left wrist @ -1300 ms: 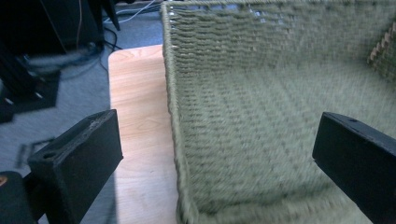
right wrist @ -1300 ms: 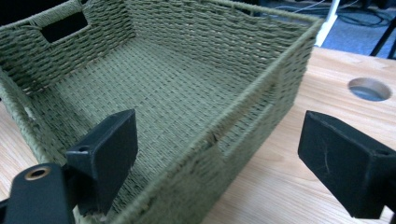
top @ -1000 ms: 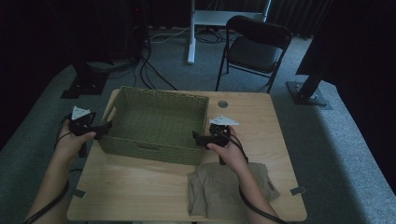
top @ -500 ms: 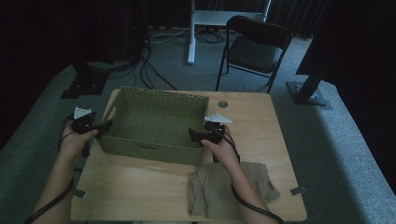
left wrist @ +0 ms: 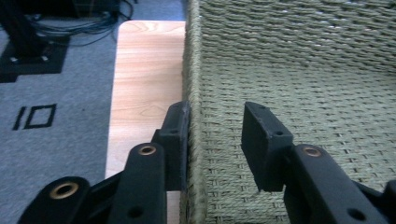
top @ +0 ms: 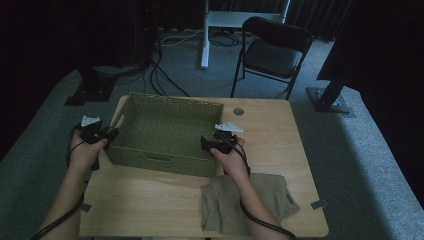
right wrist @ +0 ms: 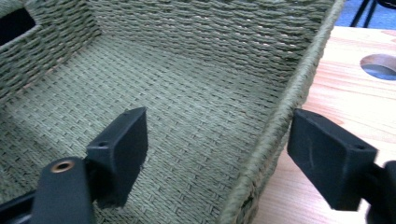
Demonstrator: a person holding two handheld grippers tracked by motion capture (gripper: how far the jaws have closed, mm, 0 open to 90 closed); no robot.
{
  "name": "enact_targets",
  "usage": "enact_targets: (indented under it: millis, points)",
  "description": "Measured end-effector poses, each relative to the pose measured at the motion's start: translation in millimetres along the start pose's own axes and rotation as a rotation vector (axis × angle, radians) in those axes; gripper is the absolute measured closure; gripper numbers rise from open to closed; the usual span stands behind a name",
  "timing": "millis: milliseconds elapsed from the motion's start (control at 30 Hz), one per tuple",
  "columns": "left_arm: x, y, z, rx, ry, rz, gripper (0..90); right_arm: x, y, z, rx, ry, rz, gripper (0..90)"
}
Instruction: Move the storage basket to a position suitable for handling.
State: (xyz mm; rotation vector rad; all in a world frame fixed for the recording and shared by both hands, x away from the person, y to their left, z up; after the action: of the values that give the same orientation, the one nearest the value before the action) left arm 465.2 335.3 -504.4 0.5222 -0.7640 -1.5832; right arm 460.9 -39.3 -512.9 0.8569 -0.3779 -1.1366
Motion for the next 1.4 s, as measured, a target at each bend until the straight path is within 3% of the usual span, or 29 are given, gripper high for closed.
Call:
enact_targets:
  millis: [100,167,267,333,633,867,900,1033,1233,1400]
  points:
    - [0.5,-0.4,0.5,-0.003,0.047,0.0,70.2,0.2,0.1,-0.1,-0.009,-0.02,0.002,24.4]
    - [0.9,-0.8,0.7,-0.004,0.061,0.014,71.1,1.5,-1.2,-0.4,-0.028,-0.045,-0.048,30.1]
    - [2.9,-1.6,1.4,-0.011,0.109,0.004,72.2,3.0,-1.4,-0.7,-0.043,-0.062,-0.069,34.7]
    - [5.3,-2.3,1.7,-0.017,0.116,0.007,72.7,4.8,-1.3,-0.7,-0.046,-0.065,-0.081,37.6]
    - [23.0,-4.5,0.7,0.009,0.087,0.05,72.1,23.6,-2.2,3.4,-0.059,-0.105,-0.136,51.1]
    - [46.1,-7.2,-0.3,0.008,0.072,0.052,71.1,42.6,-4.4,8.5,-0.052,-0.196,-0.117,62.2]
    - [49.2,-7.7,-0.6,0.003,0.069,0.046,72.9,48.0,-7.2,8.3,-0.068,-0.222,-0.104,67.5]
    - [62.2,-7.3,-4.5,0.023,0.029,0.088,72.5,63.1,-14.5,7.5,-0.075,-0.261,-0.11,75.9]
    - [75.3,-6.0,-7.8,0.013,0.043,0.071,72.6,76.8,-18.2,11.6,-0.047,-0.279,-0.133,78.9]
    - [91.6,-4.5,-12.1,0.003,0.051,0.042,72.5,92.1,-20.3,18.3,-0.063,-0.289,-0.139,79.9]
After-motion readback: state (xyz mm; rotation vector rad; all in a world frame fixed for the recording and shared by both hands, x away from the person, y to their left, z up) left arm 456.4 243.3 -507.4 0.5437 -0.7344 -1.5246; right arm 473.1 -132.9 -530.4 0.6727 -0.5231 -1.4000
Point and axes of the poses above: each handheld gripper's, and its own axes: z roughly backward along the jaws, y roughly out of its top, x roughly to its right, the point moved 8 cm from there along -z, roughly forward along the jaws, and after that the axes turned 7 degrees about -x, right-handed, at the moved point
